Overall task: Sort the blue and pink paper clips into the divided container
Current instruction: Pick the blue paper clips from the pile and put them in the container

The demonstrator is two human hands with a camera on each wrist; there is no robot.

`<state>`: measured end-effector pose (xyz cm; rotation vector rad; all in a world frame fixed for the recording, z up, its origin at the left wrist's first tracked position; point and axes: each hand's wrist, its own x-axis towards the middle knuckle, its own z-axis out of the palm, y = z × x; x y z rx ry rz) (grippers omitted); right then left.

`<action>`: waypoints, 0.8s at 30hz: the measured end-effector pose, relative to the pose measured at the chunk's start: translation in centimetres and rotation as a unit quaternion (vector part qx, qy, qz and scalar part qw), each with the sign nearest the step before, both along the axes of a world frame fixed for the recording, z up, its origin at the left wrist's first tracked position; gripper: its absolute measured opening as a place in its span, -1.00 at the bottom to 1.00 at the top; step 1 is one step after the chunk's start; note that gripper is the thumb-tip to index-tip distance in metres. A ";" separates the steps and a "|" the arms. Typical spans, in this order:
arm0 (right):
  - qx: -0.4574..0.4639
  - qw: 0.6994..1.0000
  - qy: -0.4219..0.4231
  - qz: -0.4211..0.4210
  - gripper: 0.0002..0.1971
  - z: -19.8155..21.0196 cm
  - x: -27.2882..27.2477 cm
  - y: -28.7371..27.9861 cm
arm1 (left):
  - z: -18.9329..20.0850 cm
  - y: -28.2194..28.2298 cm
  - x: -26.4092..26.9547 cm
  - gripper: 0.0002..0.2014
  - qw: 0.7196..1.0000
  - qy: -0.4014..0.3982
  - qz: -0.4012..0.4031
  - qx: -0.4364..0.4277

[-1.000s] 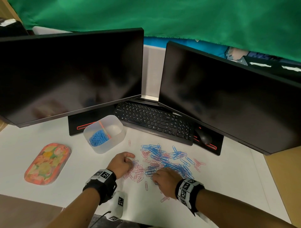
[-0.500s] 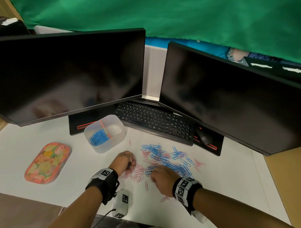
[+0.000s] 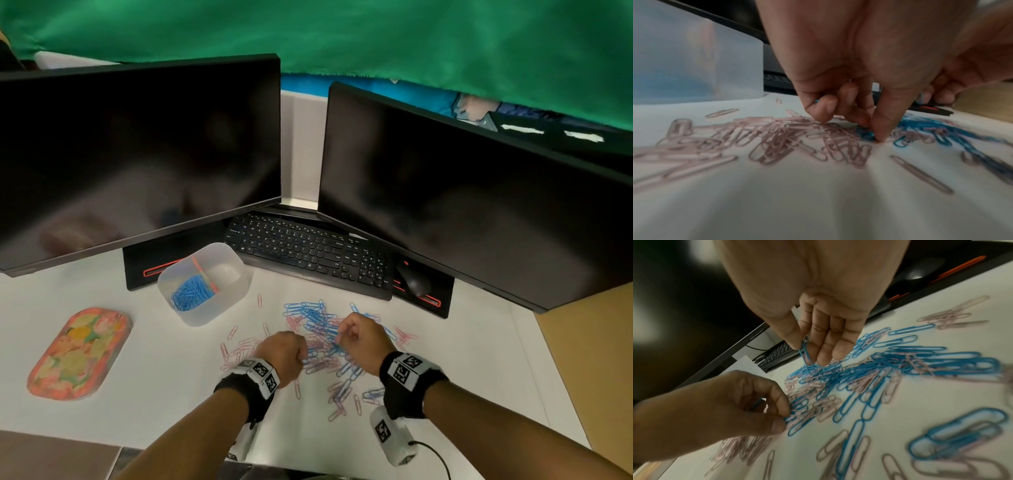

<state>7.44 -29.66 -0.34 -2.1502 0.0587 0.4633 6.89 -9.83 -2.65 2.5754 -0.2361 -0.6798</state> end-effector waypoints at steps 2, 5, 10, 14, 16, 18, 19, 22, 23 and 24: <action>0.009 1.000 0.017 -0.014 -0.83 -0.2 0.0 -0.5 | -0.4 0.0 0.0 -0.78 0.999 -0.009 -0.020 0.026; 0.035 0.997 0.068 -0.023 -0.85 -0.3 -0.4 -1.1 | -0.5 0.0 0.1 -0.81 0.998 -0.028 -0.028 0.043; 0.033 0.993 0.111 -0.001 -0.79 -0.2 -1.1 -1.6 | -0.8 0.4 0.0 -0.84 0.998 -0.041 -0.026 0.041; -0.052 0.992 0.087 0.077 -0.88 0.4 -1.8 -1.6 | -0.7 0.9 0.1 -0.80 0.999 -0.038 -0.017 0.035; -0.124 0.979 0.041 0.160 -0.89 0.7 -2.6 -1.8 | -0.5 1.0 0.2 -0.79 0.999 -0.036 -0.021 0.035; -0.188 0.946 -0.019 0.265 -0.85 0.7 -3.4 -2.0 | -0.4 1.1 0.2 -0.78 0.998 -0.034 -0.024 0.036; -0.207 0.928 -0.045 0.305 -0.83 0.6 -3.7 -2.0 | -0.4 1.1 0.2 -0.78 0.998 -0.035 -0.025 0.038; -0.234 0.902 -0.089 0.352 -0.78 0.1 -4.0 -2.1 | -0.4 1.2 0.2 -0.76 0.998 -0.037 -0.033 0.043; -0.240 0.898 -0.094 0.357 -0.76 -0.1 -4.1 -2.1 | -0.3 1.2 0.2 -0.76 0.998 -0.037 -0.035 0.045; -0.244 0.895 -0.094 0.361 -0.76 -0.3 -4.1 -2.1 | -0.3 1.2 0.2 -0.76 0.997 -0.038 -0.036 0.047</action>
